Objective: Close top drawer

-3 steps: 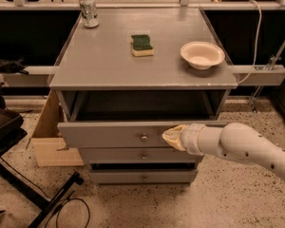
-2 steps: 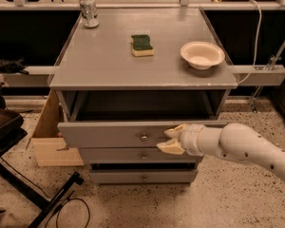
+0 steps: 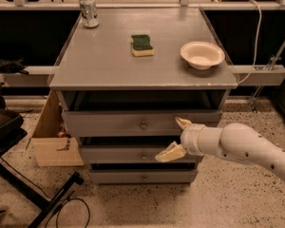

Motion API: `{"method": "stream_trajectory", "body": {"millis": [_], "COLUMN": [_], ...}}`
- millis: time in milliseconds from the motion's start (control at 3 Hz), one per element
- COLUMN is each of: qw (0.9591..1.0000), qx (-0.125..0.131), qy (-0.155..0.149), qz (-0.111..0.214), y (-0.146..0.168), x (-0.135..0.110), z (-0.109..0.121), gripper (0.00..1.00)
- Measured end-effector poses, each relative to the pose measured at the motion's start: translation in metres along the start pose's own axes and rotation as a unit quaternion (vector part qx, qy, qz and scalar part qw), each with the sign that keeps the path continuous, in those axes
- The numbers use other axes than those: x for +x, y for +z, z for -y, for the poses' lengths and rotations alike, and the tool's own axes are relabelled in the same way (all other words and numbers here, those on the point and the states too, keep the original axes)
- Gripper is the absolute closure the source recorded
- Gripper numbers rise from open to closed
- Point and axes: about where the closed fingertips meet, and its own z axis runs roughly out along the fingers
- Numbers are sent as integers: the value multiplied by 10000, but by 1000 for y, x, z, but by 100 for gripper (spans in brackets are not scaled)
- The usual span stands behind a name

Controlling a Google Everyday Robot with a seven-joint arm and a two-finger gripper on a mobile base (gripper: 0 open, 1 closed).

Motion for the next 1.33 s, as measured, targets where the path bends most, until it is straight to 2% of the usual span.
{"method": "stream_trajectory", "body": {"millis": [333,667,1000,1333], "qw": [10000,9998,9974,9865], "qx": [0,-52,-224,-482], "qy": [-1,-201,-493,-953], "qz": [0,-76,-466,-1242], "y": [0,-6,-28,-74], "x": [0,-9,-17,-36], "z": [0,-7,-24,-41], "gripper": [27,50,74,97]}}
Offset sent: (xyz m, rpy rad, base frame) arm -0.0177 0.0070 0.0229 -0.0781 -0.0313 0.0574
